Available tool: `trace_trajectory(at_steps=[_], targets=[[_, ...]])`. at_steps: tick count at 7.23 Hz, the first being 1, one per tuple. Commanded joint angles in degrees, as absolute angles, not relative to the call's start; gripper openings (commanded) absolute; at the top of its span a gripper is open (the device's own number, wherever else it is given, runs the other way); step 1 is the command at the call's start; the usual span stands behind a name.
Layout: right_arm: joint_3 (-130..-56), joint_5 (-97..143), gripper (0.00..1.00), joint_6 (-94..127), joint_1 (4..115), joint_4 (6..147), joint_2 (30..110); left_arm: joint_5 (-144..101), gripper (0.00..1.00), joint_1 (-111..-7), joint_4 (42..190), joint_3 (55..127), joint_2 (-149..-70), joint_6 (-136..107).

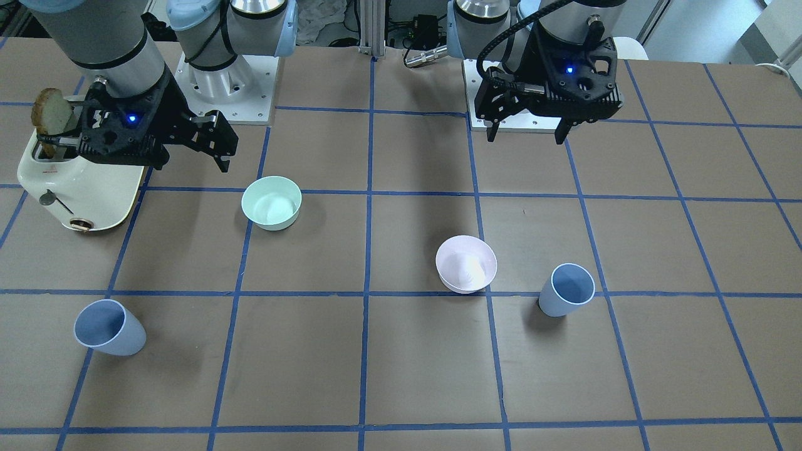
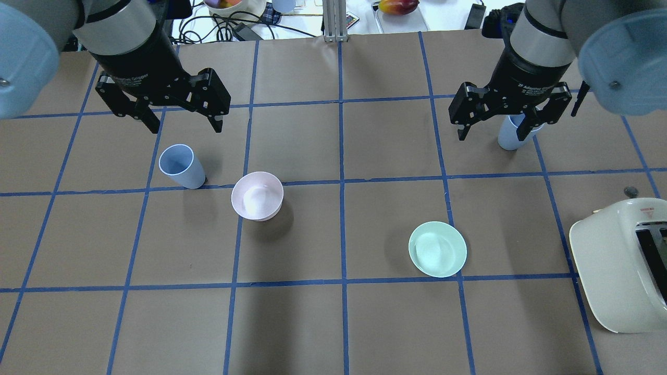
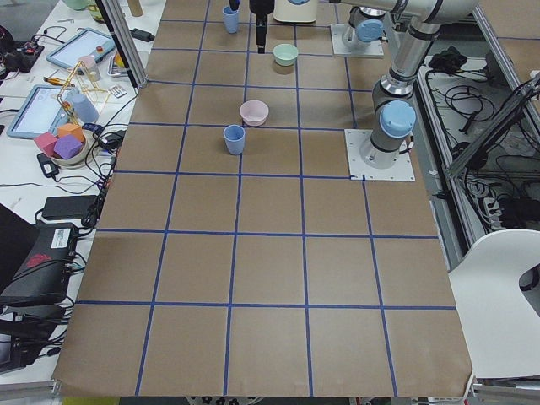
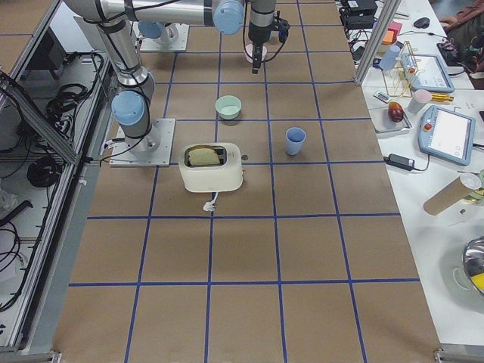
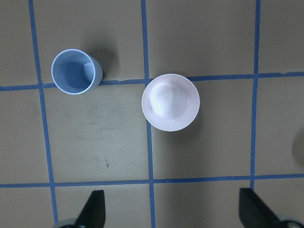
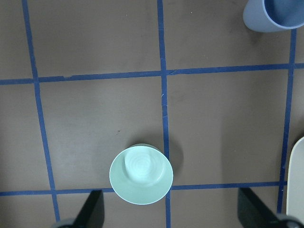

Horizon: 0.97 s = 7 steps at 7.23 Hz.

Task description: Stack blue cups with both arms

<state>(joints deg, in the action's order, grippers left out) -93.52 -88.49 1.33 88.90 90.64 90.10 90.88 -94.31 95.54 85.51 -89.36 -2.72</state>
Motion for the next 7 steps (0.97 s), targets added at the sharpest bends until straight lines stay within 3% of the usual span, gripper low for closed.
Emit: trace_trajectory(at_steps=[1,3,7], targets=[[-93.60,-89.12,1.00,0.88,88.86,91.23,90.52,90.70,1.00,-94.31,95.54,85.08,-89.73,-2.64],[-93.34,-88.95,1.00,0.97,88.94,90.36,91.40,90.62,1.00,-93.78,92.32,85.94,-91.57,-1.94],[-93.08,-88.34,1.00,1.05,89.03,87.19,92.02,90.79,1.00,-86.24,78.97,90.59,-102.55,9.99]])
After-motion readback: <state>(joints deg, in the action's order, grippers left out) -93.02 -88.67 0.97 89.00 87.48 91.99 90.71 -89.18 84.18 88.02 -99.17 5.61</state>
